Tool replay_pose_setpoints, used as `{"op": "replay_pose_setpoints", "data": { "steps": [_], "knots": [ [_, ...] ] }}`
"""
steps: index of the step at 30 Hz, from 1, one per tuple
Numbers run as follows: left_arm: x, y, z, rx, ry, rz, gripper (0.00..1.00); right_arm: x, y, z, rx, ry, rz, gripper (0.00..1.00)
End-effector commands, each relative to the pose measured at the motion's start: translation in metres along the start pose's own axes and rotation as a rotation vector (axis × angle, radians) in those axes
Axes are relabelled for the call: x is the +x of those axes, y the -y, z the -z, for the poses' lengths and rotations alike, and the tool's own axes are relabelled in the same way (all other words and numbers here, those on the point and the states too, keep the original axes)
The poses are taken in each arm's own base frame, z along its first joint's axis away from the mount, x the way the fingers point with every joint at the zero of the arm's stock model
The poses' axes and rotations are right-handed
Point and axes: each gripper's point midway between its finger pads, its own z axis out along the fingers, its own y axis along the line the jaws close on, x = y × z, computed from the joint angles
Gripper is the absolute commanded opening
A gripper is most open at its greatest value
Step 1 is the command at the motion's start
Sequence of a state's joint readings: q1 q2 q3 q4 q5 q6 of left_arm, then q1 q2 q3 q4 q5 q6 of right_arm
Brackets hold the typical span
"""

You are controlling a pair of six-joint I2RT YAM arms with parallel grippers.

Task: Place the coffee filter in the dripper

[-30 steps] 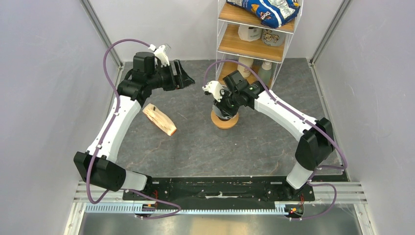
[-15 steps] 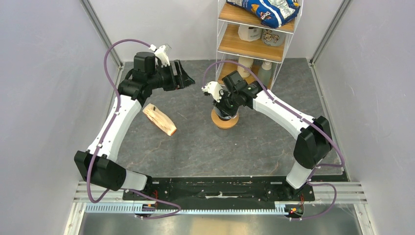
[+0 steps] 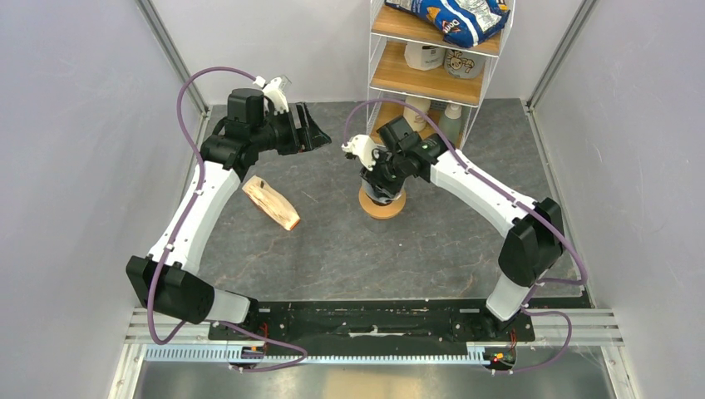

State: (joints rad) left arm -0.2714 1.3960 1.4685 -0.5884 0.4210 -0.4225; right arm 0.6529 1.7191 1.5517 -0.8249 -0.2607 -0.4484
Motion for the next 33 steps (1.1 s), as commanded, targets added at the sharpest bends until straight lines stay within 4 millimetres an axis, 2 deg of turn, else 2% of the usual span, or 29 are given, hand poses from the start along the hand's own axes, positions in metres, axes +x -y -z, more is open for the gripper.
{"op": "replay_pose_setpoints", "data": {
  "steps": [1, 6, 13, 21, 28, 33],
  "knots": [
    [-0.008, 0.006, -0.001, 0.029, 0.027, 0.014, 0.78, -0.037, 0.002, 0.033, 0.029, 0.108, 0.001, 0.35],
    [-0.010, 0.008, -0.003, 0.044, 0.029, 0.015, 0.78, -0.046, 0.002, 0.050, 0.046, 0.130, -0.001, 0.37],
    [0.000, 0.009, -0.010, 0.079, -0.012, -0.010, 0.79, -0.045, -0.003, 0.068, 0.052, 0.132, 0.002, 0.41],
    [0.009, 0.014, -0.008, 0.161, 0.005, -0.139, 0.92, -0.047, -0.001, 0.086, 0.081, 0.155, -0.005, 0.44],
    [0.009, 0.016, -0.008, 0.170, 0.004, -0.130, 0.92, -0.073, 0.021, 0.130, 0.126, 0.284, -0.164, 0.49],
    [0.007, 0.016, -0.008, 0.164, 0.011, -0.130, 0.92, -0.061, 0.042, 0.131, 0.208, 0.251, -0.250, 0.60]
  ]
}}
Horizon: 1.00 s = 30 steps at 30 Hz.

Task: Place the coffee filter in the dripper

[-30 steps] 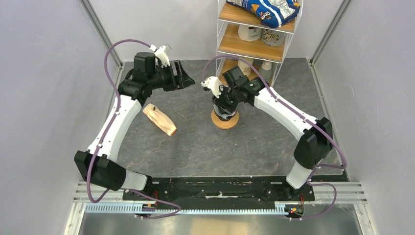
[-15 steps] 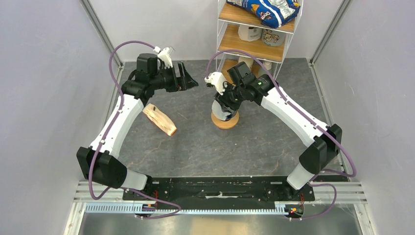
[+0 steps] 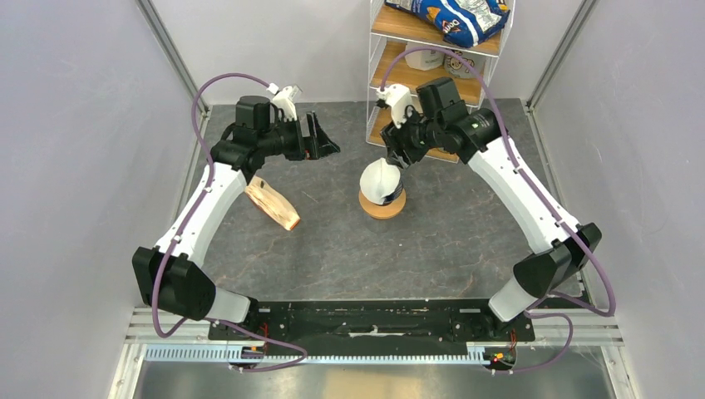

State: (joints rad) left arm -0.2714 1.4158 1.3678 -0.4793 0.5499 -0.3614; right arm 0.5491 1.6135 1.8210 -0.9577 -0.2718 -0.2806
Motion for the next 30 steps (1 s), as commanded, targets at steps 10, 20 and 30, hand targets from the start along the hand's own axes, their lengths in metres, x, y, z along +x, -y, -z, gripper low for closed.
{"op": "replay_pose_setpoints", "data": {
  "steps": [10, 20, 30],
  "knots": [
    [-0.015, 0.016, 0.010, 0.051, 0.058, -0.092, 0.93, 0.020, 0.012, -0.008, 0.031, -0.094, -0.073, 0.68],
    [-0.013, 0.015, 0.010, 0.051, 0.055, -0.102, 0.95, 0.035, -0.003, -0.027, -0.076, -0.142, -0.076, 0.53],
    [-0.018, 0.028, 0.018, 0.116, 0.120, -0.186, 1.00, 0.025, -0.001, -0.022, -0.063, -0.104, -0.088, 0.00]
  ]
}}
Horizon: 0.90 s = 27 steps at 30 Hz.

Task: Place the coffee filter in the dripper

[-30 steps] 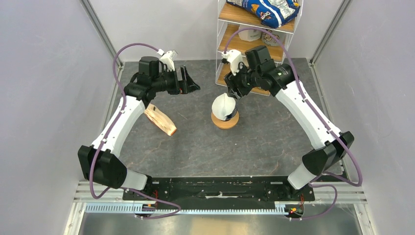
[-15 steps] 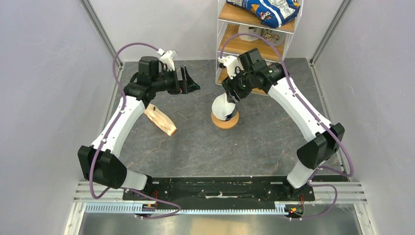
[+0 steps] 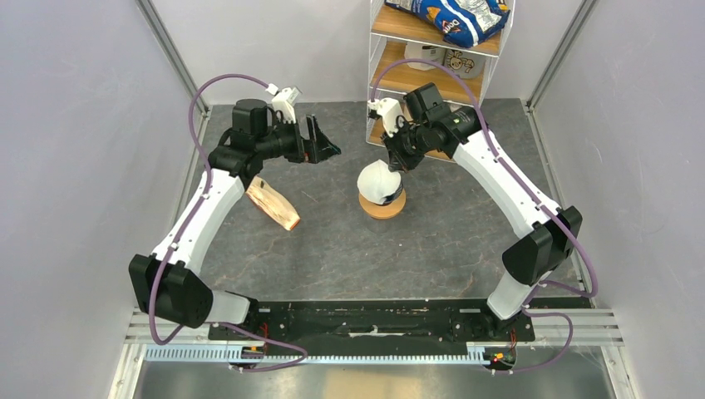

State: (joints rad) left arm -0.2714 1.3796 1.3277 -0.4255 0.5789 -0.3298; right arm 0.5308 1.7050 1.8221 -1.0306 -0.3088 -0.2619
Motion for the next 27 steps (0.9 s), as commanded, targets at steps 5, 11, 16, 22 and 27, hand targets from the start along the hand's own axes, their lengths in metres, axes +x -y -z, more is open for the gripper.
{"op": "replay_pose_setpoints", "data": {
  "steps": [5, 11, 16, 22, 27],
  "knots": [
    [-0.020, 0.024, 0.019, 0.090, 0.117, -0.215, 1.00, -0.027, -0.002, 0.032, -0.020, 0.154, -0.069, 0.00],
    [-0.018, 0.023, 0.018, 0.093, 0.113, -0.239, 1.00, -0.020, 0.000, 0.031, -0.015, 0.150, -0.068, 0.00],
    [-0.019, 0.023, 0.017, 0.094, 0.114, -0.232, 1.00, -0.010, 0.006, 0.018, -0.014, 0.086, -0.080, 0.00],
    [-0.017, 0.022, 0.017, 0.089, 0.112, -0.222, 1.00, -0.001, 0.010, 0.005, 0.001, 0.032, -0.042, 0.00],
    [-0.016, 0.020, 0.016, 0.085, 0.107, -0.211, 1.00, 0.002, 0.007, -0.002, -0.010, -0.004, 0.001, 0.01]
  ]
}}
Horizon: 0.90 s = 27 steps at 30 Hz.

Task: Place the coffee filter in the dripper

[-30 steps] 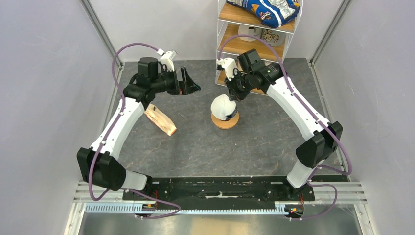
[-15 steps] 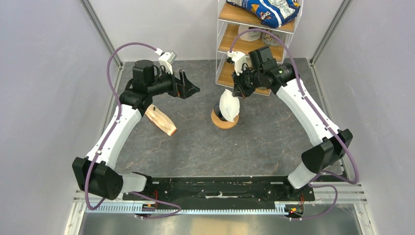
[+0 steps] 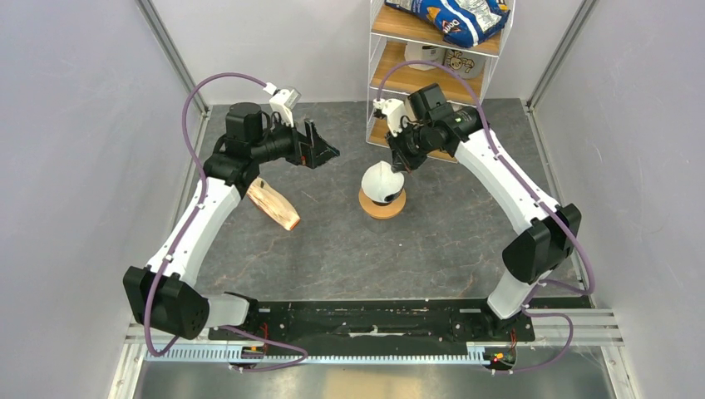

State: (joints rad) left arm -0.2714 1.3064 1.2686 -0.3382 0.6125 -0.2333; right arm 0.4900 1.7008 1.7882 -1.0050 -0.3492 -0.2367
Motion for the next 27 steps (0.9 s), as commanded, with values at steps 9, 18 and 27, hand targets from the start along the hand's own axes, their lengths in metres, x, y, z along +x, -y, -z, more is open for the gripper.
{"op": "replay_pose_setpoints", "data": {
  "steps": [9, 18, 27],
  "knots": [
    [-0.007, 0.005, 0.001, 0.028, 0.026, -0.038, 1.00, -0.002, -0.008, -0.002, -0.030, -0.050, 0.066, 0.15],
    [-0.004, 0.005, 0.001, 0.028, 0.022, -0.032, 1.00, -0.001, -0.009, -0.007, -0.038, -0.059, 0.076, 0.15],
    [-0.003, 0.004, 0.001, 0.019, 0.018, -0.027, 1.00, 0.002, -0.012, -0.018, -0.056, -0.092, 0.068, 0.23]
  ]
}}
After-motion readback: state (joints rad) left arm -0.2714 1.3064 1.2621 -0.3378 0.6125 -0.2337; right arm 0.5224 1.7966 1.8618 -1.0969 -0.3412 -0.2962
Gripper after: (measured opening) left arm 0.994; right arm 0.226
